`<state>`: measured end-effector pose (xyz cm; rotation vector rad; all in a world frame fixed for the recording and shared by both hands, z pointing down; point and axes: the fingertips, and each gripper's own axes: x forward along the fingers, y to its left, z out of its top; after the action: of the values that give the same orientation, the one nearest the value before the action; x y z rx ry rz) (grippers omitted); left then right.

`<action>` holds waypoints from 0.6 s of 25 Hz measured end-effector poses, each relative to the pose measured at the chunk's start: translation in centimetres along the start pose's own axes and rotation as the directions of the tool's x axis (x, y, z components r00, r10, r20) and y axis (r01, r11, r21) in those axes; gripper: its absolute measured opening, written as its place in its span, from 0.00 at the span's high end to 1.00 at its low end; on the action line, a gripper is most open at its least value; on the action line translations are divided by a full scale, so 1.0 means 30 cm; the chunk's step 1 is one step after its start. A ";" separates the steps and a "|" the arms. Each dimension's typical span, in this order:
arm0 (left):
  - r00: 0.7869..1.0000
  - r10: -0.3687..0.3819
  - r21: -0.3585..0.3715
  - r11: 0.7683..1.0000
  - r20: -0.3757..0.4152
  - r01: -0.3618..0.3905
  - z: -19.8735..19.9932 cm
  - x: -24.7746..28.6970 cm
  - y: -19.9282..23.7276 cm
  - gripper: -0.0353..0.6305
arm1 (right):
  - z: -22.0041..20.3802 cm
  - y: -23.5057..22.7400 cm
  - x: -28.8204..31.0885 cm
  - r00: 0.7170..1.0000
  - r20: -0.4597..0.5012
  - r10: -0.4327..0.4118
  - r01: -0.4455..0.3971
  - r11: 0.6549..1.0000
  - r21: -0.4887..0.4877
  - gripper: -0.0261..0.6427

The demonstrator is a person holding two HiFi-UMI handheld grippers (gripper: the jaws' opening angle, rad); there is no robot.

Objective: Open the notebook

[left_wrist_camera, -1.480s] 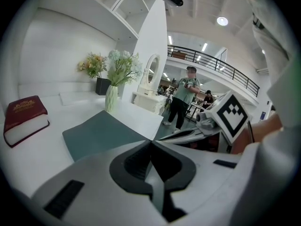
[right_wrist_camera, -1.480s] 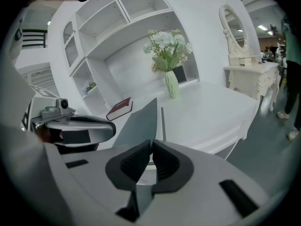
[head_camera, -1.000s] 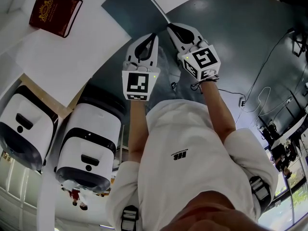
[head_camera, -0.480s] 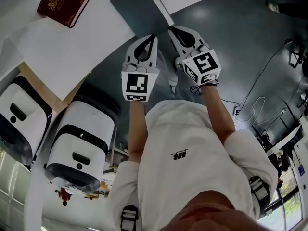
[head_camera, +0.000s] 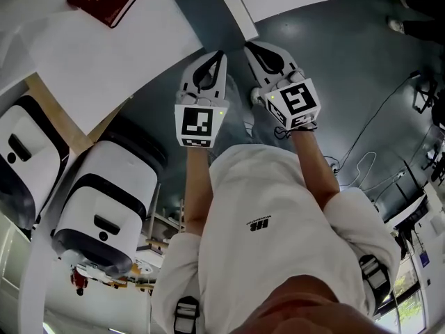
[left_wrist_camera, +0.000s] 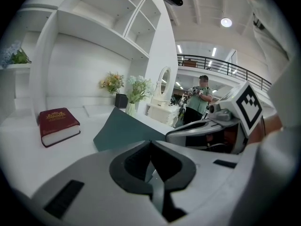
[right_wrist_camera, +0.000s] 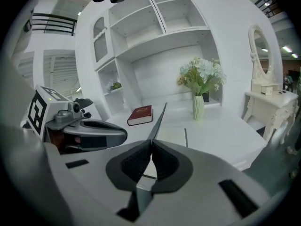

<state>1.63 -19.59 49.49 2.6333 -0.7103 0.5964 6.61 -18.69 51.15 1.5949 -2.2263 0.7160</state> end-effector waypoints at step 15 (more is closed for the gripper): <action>0.995 0.099 -0.037 0.995 0.032 -0.098 -0.010 -0.120 0.065 0.95 | 0.080 0.168 0.011 0.994 0.013 0.108 -0.106 0.990 -0.095 0.95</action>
<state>-2.32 -19.64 48.46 2.5938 -0.8571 0.5626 1.85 -19.01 48.24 1.4522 -2.3368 0.6164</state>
